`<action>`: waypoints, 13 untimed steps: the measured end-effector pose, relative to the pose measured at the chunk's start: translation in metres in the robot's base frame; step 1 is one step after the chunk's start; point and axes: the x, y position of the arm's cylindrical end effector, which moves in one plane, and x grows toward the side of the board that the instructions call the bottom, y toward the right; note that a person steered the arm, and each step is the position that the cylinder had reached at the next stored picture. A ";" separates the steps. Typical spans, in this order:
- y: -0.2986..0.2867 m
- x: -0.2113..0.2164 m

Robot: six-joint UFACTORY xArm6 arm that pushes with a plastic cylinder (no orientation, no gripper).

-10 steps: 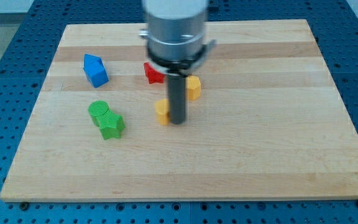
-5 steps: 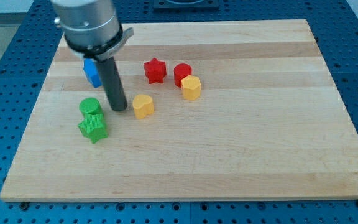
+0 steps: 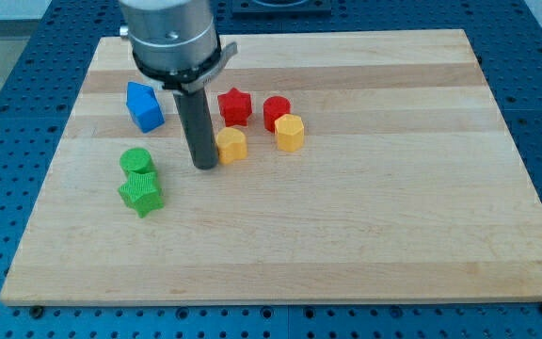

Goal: Place the yellow heart towards the bottom of the red star

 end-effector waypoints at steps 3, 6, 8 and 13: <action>0.015 -0.007; -0.031 -0.013; -0.050 -0.085; 0.044 -0.102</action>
